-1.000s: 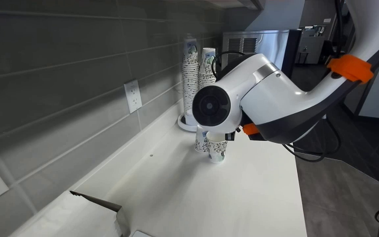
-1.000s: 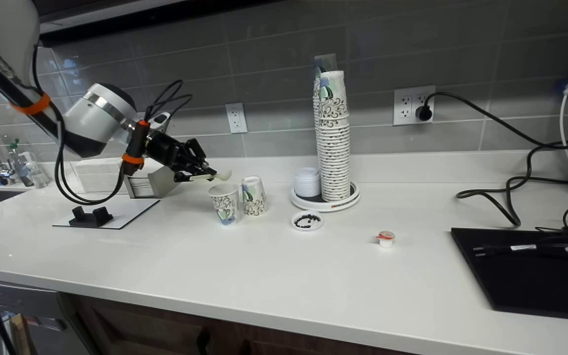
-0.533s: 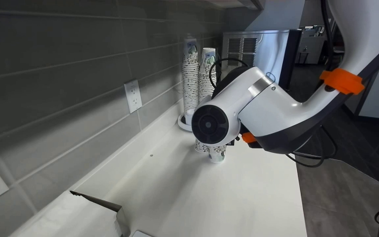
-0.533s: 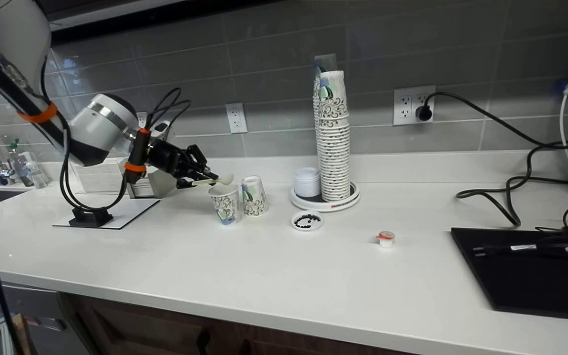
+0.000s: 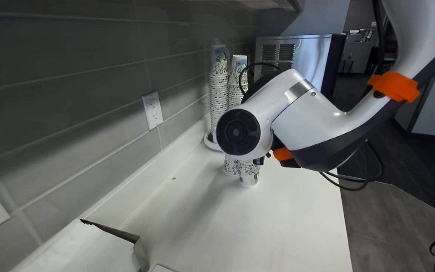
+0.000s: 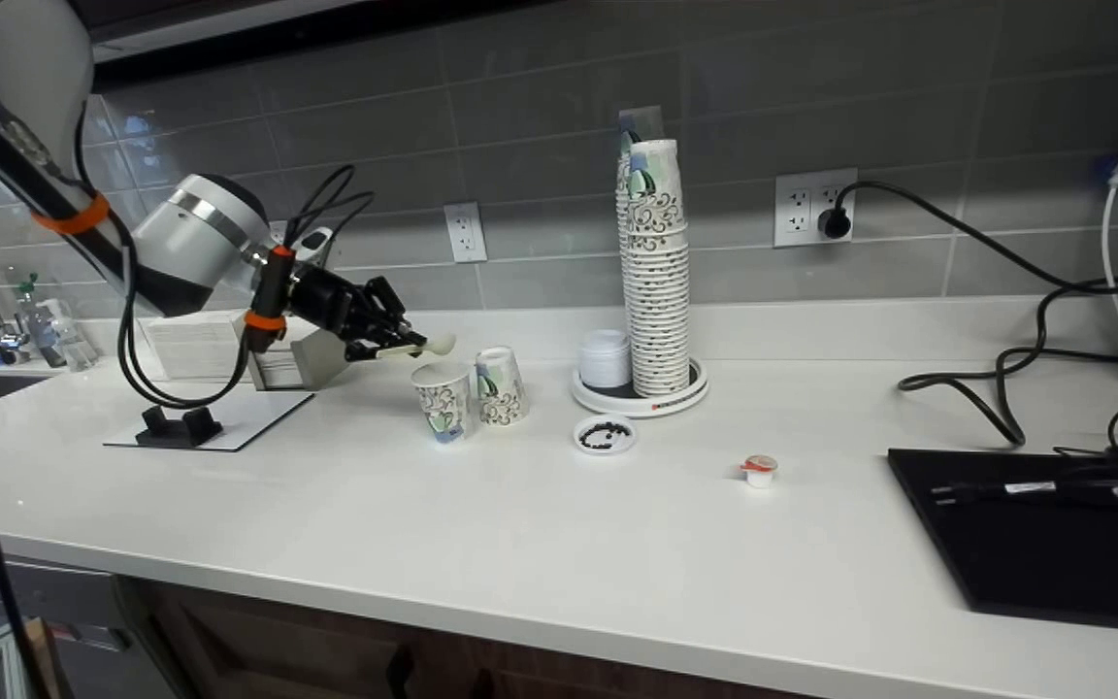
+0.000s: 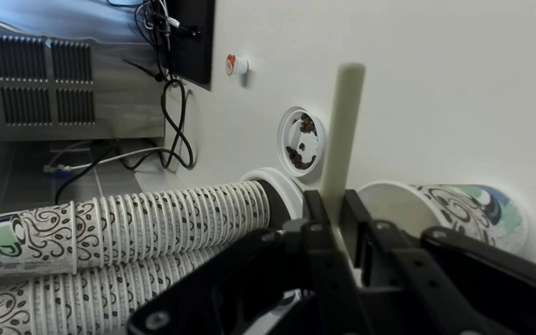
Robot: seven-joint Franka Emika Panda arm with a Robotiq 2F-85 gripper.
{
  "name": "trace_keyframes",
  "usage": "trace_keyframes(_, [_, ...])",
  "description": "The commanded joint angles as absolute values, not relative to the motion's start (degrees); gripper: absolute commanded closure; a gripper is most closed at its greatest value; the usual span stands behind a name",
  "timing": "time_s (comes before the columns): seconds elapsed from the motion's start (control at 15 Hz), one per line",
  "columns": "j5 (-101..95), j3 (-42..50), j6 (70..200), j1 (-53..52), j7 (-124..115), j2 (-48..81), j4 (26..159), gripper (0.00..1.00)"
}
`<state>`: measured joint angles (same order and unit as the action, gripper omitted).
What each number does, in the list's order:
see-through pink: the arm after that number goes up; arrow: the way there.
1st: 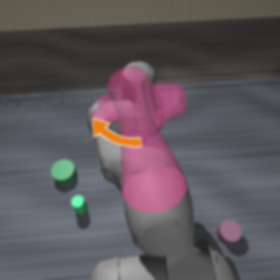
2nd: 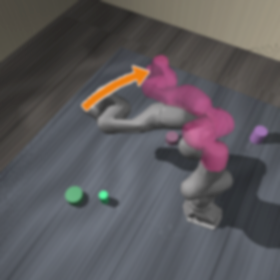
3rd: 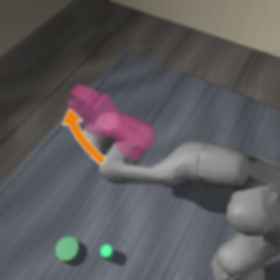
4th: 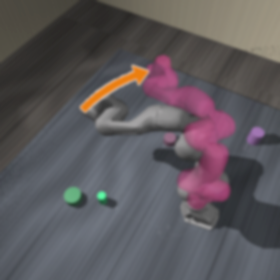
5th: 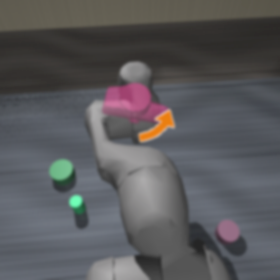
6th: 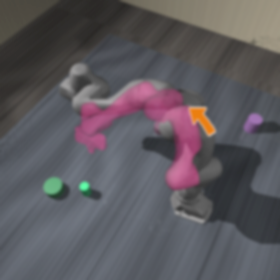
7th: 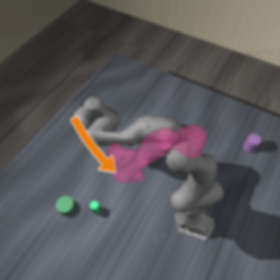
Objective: Place some coffee beans from the white lid in the cup on the left using the white spoon.
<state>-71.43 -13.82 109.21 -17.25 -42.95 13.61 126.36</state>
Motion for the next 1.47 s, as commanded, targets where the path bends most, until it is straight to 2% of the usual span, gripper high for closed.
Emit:
trace_keyframes(0.0, [-65.61,-14.42,114.32,-15.20,-40.91,7.21,128.13,0.97])
trace_keyframes(0.47, [-50.28,-9.01,129.65,-9.12,-37.16,-8.27,136.40,0.97])
trace_keyframes(0.8, [-43.55,-1.22,151.35,-3.84,-27.87,-16.35,145.18,0.97])
trace_keyframes(1.07, [-30.19,5.17,167.41,-0.87,-15.74,-16.45,151.92,0.97])
trace_keyframes(1.13, [-36.30,3.26,161.23,-1.81,-21.29,-15.19,147.86,0.97])
trace_keyframes(1.2, [-35.53,4.18,162.55,-1.37,-19.68,-15.17,148.81,0.86])
trace_keyframes(1.4, [-35.62,3.71,162.22,-1.65,-20.07,-15.12,148.53,0.86])
